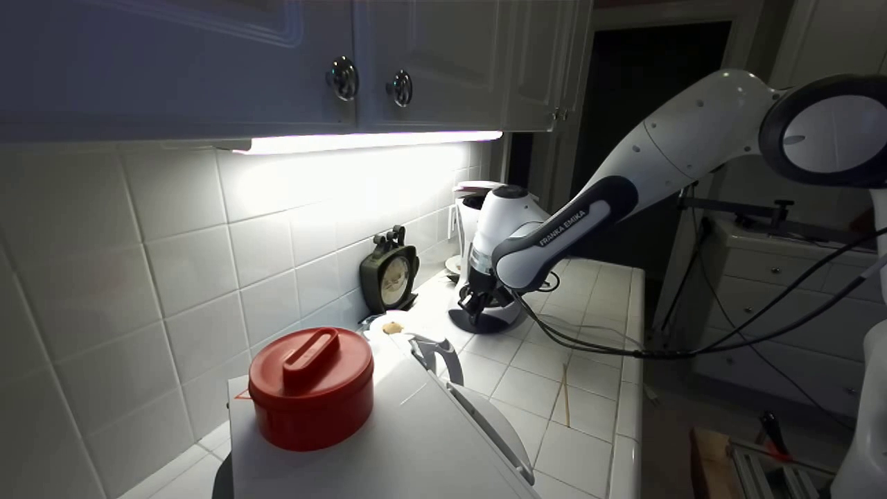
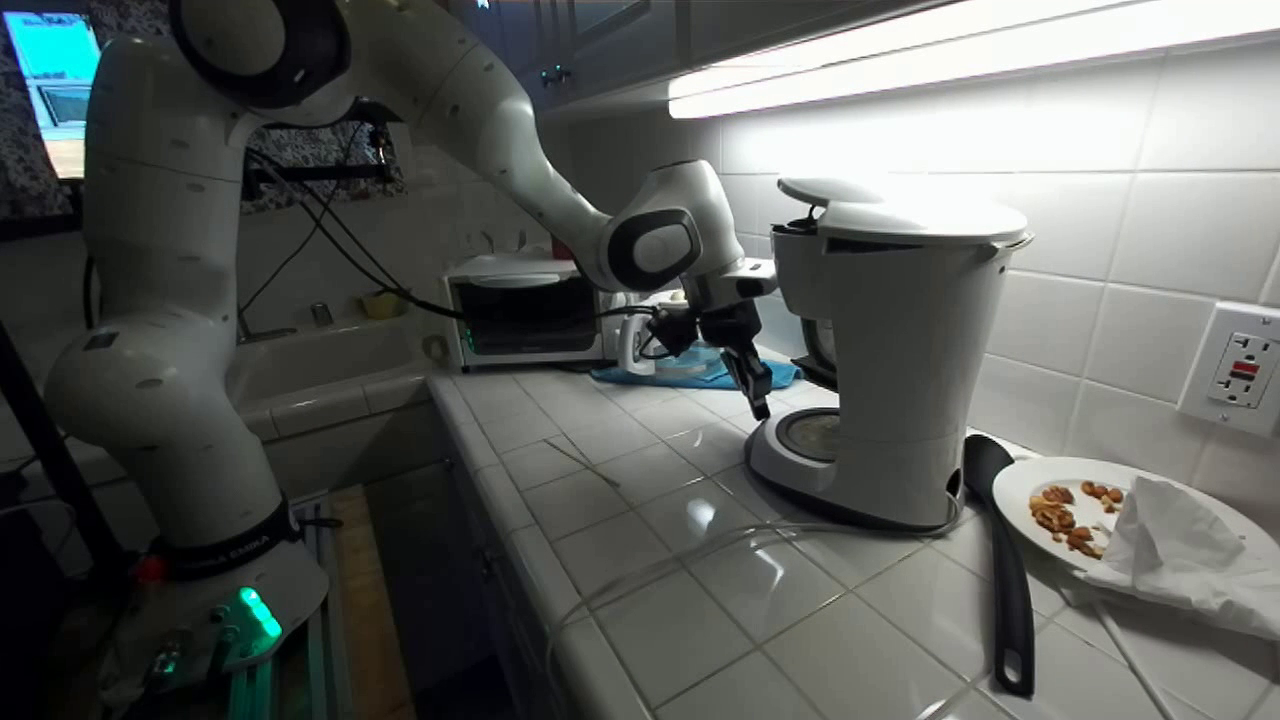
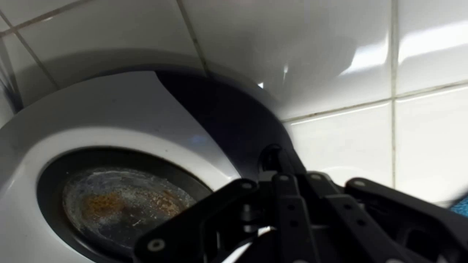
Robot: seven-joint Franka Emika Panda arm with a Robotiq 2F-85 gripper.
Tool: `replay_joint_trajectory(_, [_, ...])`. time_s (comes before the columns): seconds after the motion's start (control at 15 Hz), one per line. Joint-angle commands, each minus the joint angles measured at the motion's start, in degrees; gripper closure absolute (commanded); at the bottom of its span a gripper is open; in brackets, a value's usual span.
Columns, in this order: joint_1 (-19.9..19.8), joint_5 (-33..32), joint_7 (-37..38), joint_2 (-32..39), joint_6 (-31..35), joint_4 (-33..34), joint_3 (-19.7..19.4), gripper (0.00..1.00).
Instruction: Push the bottom black button of the white machine on the right
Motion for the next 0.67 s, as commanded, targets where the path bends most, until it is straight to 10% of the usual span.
replay_joint_trajectory(0.0, [-1.59, 1.64, -2.45, 4.92, -5.11, 4.90, 0.64, 0.97])
replay_joint_trajectory(0.6, [-0.38, -0.71, -0.57, 8.16, -6.57, 8.26, -0.15, 0.97])
